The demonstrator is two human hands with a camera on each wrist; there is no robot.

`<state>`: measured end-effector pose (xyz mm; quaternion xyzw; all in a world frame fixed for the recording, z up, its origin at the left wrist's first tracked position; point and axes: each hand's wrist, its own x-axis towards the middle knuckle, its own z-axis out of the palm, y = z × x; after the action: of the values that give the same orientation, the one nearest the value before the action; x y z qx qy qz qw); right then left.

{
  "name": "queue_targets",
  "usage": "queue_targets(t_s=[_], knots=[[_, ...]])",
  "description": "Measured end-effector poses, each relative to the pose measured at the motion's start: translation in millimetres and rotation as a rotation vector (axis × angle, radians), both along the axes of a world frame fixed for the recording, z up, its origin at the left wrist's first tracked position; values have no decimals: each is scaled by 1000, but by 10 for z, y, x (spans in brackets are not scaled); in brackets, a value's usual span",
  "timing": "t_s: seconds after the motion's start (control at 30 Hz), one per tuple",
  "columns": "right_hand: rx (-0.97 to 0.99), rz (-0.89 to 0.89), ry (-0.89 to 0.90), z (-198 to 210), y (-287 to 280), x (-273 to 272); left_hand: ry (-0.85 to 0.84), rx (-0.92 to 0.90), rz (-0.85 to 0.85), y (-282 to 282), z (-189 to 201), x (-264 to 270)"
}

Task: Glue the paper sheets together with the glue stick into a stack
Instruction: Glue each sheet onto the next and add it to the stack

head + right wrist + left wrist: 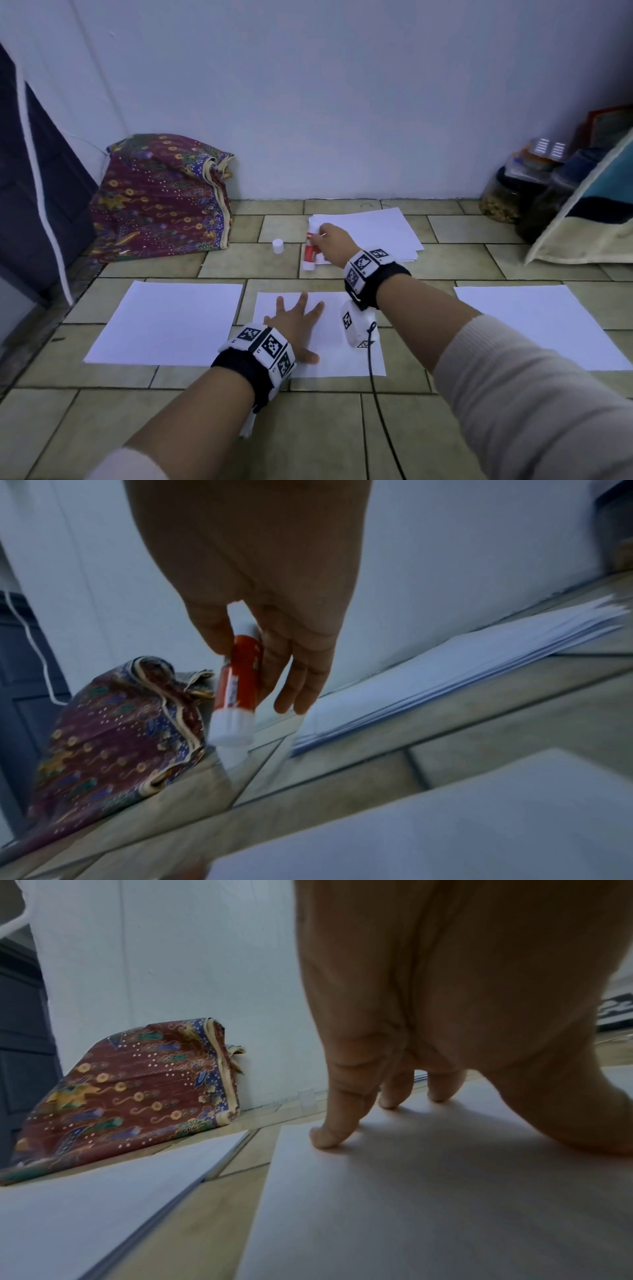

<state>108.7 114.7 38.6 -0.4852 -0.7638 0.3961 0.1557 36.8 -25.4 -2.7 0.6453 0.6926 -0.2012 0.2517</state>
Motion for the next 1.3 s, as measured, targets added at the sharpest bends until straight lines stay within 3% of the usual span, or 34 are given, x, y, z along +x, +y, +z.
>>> queue_targets(t_s=[0.1, 0.17, 0.23, 0.37, 0.53, 0.77, 1.03, 1.3], knots=[[-177, -22, 119, 110, -13, 321, 42, 1, -37, 13, 35, 2], [-146, -17, 39, 140, 5, 552, 99, 22, -100, 26, 98, 9], [-49, -134, -5, 135, 54, 741, 162, 87, -173, 52, 183, 11], [-50, -260, 98, 88, 78, 978, 214, 129, -212, 135, 283, 48], [-112, -251, 211, 40, 24, 1081, 217, 135, -201, 231, 314, 121], [-68, -237, 199, -78, -12, 1122, -32, 253, -262, 297, 115, 200], [128, -82, 21, -214, -96, 923, -27, 236, -206, 353, 29, 250], [154, 8, -24, -283, -114, 814, -12, 244, -209, 320, 81, 269]])
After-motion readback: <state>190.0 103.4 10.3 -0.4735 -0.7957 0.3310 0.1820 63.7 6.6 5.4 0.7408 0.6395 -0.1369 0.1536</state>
